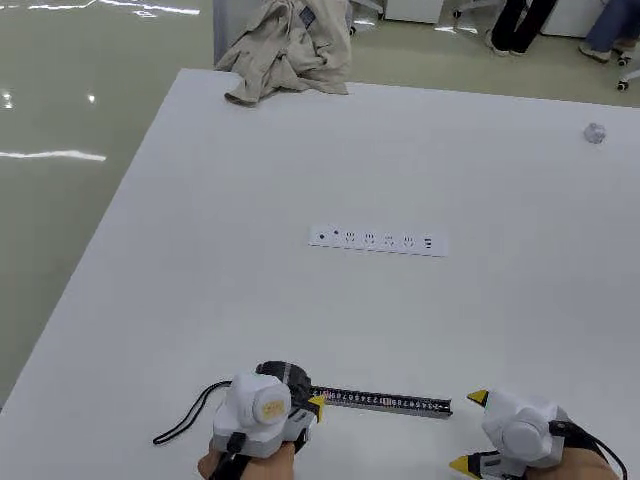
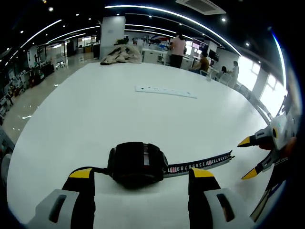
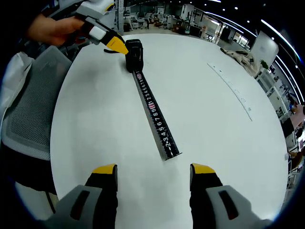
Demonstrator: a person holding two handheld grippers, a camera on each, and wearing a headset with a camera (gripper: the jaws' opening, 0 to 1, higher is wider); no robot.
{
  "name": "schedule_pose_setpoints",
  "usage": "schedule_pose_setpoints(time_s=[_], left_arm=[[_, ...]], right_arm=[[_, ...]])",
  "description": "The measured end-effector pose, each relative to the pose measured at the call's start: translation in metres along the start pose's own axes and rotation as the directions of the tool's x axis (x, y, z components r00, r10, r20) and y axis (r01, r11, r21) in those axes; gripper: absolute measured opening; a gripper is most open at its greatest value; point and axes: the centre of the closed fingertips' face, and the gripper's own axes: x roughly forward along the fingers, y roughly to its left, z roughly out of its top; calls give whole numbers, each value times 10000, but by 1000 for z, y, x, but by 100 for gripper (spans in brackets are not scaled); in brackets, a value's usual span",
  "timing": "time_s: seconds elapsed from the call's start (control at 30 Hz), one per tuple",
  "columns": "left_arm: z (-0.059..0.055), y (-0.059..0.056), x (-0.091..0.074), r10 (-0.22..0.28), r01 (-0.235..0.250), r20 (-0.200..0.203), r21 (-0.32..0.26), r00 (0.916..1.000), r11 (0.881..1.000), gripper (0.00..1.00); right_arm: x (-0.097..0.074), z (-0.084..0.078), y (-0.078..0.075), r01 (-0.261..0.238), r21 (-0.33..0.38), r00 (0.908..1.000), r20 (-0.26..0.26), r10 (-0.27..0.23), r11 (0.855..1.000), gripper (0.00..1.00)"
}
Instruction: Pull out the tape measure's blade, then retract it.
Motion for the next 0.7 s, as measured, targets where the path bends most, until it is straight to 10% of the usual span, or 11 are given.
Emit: schedule_pose_setpoints(time_s=[0.7], left_arm=[[-1,3,13,141,-140,23,-546,9999,9984,74]], right_arm=[[19,5,-22,-470,-741,9983,-391,442,9961,57]])
